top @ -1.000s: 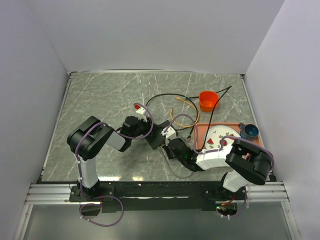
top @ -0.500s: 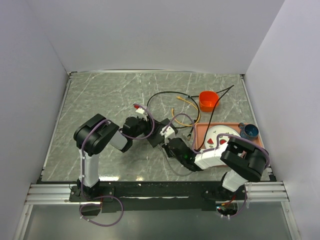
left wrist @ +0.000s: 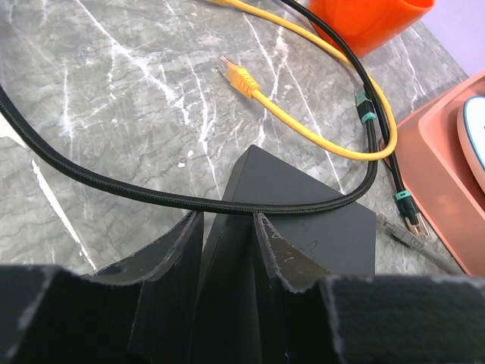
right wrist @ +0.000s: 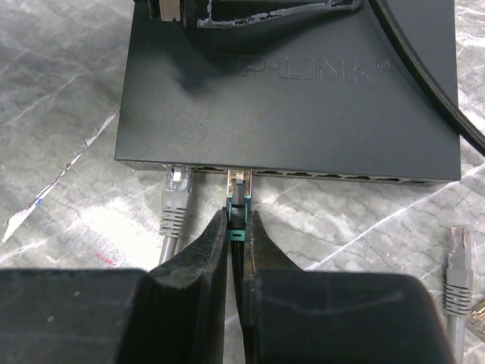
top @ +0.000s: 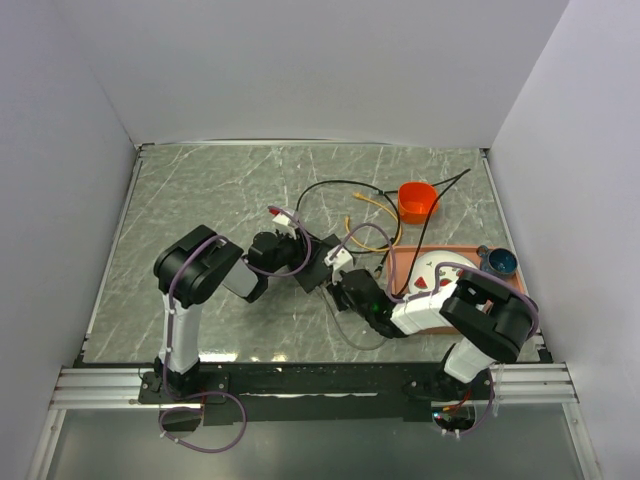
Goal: Insert the plug into the switch port
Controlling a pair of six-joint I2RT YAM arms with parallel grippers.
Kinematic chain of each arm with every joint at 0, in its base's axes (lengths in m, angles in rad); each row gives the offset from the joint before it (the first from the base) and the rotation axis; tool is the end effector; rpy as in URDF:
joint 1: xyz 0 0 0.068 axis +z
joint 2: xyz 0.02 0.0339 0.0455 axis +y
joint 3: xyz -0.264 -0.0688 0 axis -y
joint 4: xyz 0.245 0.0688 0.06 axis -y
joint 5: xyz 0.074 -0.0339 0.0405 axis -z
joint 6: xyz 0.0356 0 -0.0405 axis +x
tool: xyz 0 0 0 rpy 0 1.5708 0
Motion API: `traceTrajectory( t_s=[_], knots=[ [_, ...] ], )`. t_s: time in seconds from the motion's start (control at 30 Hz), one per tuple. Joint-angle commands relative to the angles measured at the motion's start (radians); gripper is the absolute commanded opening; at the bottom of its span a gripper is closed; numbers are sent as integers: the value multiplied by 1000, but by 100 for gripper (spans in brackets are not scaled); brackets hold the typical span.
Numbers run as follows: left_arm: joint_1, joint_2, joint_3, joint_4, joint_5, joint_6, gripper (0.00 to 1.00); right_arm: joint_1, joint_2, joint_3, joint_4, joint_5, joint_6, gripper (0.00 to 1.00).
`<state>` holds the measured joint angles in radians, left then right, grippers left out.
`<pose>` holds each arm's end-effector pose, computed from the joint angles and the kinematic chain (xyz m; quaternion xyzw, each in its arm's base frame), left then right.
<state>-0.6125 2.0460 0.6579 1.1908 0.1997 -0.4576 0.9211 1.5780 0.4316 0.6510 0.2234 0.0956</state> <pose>0.2832 -0.2076 0.0969 0.1225 0.7623 -0.3880 0.5034 0.1715 0.2127 0.1273 -0.2901 0.8048 0.1641 0.4912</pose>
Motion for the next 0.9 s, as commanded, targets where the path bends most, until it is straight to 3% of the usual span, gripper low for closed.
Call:
traceTrajectory(
  t_s=[0.0,0.13,0.27,0.37,0.4,0.47,0.5,0.6,0.87],
  knots=[
    [-233,62,-121,-440,420,-214,36,-53,11,139,418,47,27,0],
    [-182,-1,-118,-531,279,-227,40,-48,-42,81,372,-7,41,0],
    [-93,-99,-139,-597,164,-251,50,-44,-69,35,305,-42,67,0],
    [-43,-150,-112,-727,49,-233,55,-39,-87,6,253,-41,96,18],
    [-36,-159,-75,-778,15,-227,56,-38,-95,-5,249,-44,99,30],
    [-20,-178,-40,-867,-57,-210,57,-33,-107,-30,222,-24,118,41],
    [-15,-185,-14,-885,-71,-208,57,-34,-128,-36,201,0,125,52],
    [10,-205,29,-938,-106,-205,58,-33,-192,-70,156,49,141,66],
    [40,-364,52,-958,-134,-145,59,-77,-410,-73,-37,160,196,85]
  ],
)
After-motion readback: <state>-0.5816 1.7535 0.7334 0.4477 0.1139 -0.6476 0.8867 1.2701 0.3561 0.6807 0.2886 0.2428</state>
